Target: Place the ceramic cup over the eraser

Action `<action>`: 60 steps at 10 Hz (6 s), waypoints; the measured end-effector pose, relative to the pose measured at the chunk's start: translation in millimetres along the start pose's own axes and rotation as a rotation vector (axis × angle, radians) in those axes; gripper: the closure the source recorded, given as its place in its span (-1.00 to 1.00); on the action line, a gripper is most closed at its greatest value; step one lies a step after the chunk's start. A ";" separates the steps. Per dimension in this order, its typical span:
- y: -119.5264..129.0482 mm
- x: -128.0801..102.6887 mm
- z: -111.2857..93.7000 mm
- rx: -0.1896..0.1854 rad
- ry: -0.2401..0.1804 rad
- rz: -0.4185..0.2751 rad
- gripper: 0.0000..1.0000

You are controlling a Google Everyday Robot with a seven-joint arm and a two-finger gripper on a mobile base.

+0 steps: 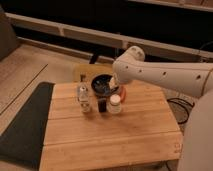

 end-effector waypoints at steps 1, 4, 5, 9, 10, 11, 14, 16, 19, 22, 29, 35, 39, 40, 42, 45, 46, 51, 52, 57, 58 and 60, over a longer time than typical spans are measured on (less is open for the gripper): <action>2.0 0.2 5.4 -0.002 0.005 -0.009 -0.30; 2.6 9.8 31.5 -0.010 0.054 -0.015 -0.30; 1.2 14.2 38.9 -0.013 0.072 -0.007 -0.30; 5.1 25.3 64.8 -0.043 0.133 0.003 -0.30; 8.1 24.6 72.2 -0.062 0.141 0.001 -0.30; 9.5 23.8 75.7 -0.073 0.142 0.002 -0.30; 13.6 23.8 87.5 -0.114 0.153 0.013 -0.30; 19.7 28.8 93.2 -0.140 0.171 0.018 -0.30; 26.9 39.9 96.5 -0.160 0.207 0.016 -0.30; 22.4 53.0 100.0 -0.150 0.257 0.026 -0.30; -3.4 65.4 106.1 -0.030 0.346 0.056 0.84; 8.6 -5.7 18.6 0.064 0.227 -0.009 1.00; 37.0 -67.7 -79.6 0.109 0.033 -0.064 1.00; 57.7 -79.8 -102.4 0.057 -0.023 -0.053 1.00; 88.5 -77.0 -112.5 -0.052 -0.046 -0.014 1.00; 122.5 -35.2 -98.0 -0.213 0.019 0.062 1.00; 117.9 -18.1 -90.6 -0.223 0.054 0.079 1.00; 117.6 -15.2 -89.1 -0.225 0.061 0.079 1.00; 118.6 -14.8 -87.6 -0.226 0.065 0.077 1.00; 77.8 15.9 -44.4 -0.169 0.167 0.148 1.00; 70.5 16.7 -43.3 -0.146 0.172 0.155 1.00; 62.1 11.8 -46.1 -0.098 0.165 0.145 1.00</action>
